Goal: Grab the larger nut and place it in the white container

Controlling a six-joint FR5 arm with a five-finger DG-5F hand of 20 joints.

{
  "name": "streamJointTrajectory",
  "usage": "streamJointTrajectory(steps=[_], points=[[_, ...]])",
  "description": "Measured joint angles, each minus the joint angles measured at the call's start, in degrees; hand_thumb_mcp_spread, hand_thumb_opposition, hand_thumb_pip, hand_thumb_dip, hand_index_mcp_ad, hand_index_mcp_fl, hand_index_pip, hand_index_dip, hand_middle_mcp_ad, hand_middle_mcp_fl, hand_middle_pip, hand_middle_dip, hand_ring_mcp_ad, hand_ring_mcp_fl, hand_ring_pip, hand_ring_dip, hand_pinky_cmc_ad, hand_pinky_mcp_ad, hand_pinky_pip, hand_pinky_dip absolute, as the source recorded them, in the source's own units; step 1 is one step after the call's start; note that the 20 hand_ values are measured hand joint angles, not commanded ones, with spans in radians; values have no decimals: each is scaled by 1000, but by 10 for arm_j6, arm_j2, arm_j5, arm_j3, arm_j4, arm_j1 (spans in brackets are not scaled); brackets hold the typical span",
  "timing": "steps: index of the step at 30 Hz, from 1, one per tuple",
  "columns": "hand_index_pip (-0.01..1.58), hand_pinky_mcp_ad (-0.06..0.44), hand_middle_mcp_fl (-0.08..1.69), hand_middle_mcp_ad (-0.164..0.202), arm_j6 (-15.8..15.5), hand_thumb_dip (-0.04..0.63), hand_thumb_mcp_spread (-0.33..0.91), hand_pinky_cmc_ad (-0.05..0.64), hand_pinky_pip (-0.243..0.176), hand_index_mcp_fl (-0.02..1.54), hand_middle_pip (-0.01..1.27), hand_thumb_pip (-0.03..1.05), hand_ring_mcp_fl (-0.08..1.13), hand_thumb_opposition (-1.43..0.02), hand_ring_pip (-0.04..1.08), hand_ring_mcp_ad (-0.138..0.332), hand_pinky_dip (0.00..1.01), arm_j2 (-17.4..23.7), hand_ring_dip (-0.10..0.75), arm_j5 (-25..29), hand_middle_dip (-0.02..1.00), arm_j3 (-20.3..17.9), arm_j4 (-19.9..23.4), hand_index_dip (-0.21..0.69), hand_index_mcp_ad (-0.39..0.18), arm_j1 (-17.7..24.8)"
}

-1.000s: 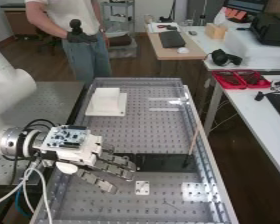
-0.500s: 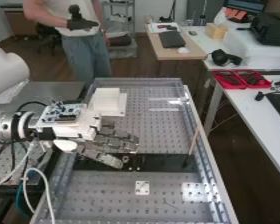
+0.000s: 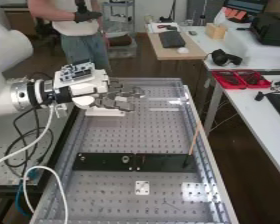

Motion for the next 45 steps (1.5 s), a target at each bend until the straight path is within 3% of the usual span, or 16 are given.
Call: streamJointTrajectory(steps=[8,16,35,42,45], points=[[1538,279,187,77,29,204,377,333,-12,415,134,581,5,-911,98,134,269,-4,134,-28,229,1,5,96,-117,55],[1541,278,187,77,45,204,377,333,-10,415,134,579,3,-911,99,131,265,-34,134,-63,229,-2,25,110,-119,97],[1541,279,187,77,48,204,379,333,0,415,136,581,12,-911,99,134,253,-91,134,-97,236,-2,39,110,-119,111],[1541,279,187,77,29,204,379,333,0,415,136,581,14,-911,99,134,253,-107,134,-107,236,8,14,110,-119,110],[1543,279,176,77,17,204,379,333,0,333,129,613,14,-911,99,134,269,-108,134,-111,236,15,-6,106,-120,108]])
